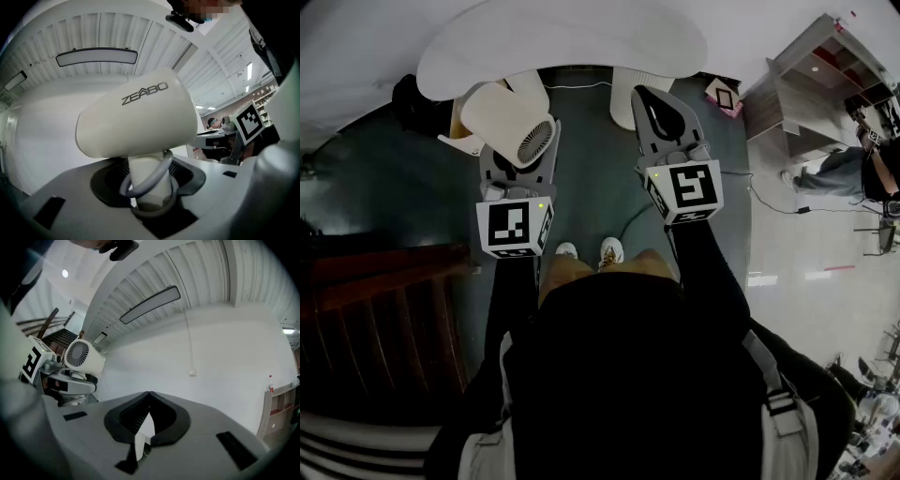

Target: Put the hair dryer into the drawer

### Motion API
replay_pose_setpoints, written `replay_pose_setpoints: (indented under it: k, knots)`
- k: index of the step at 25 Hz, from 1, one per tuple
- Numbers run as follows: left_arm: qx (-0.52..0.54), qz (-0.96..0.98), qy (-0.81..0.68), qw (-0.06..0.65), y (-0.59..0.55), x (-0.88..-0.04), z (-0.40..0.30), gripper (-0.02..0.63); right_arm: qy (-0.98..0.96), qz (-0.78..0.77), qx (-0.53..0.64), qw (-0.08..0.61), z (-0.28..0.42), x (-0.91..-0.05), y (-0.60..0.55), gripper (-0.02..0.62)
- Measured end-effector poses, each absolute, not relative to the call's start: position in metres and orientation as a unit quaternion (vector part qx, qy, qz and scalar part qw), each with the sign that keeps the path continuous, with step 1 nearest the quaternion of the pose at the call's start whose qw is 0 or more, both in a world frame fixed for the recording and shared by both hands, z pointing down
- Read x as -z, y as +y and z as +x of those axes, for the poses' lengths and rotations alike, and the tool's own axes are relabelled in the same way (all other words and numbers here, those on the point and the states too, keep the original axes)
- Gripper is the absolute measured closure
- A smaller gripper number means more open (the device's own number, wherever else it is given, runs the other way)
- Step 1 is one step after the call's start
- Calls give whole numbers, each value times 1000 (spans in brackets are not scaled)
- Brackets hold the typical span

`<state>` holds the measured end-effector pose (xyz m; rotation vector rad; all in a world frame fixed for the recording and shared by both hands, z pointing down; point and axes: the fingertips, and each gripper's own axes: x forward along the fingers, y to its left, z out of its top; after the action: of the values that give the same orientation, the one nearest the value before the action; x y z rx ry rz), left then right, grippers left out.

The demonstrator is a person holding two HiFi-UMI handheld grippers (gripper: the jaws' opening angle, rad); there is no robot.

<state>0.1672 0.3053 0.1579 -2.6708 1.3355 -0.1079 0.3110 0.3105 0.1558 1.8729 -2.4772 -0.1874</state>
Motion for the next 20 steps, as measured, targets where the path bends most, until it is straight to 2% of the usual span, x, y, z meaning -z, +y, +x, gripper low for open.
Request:
replay_pose_setpoints:
  k: [20]
  knots:
    - [36,-889,449,81,315,-152,175,376,-795,605,44,21,327,-164,317,568]
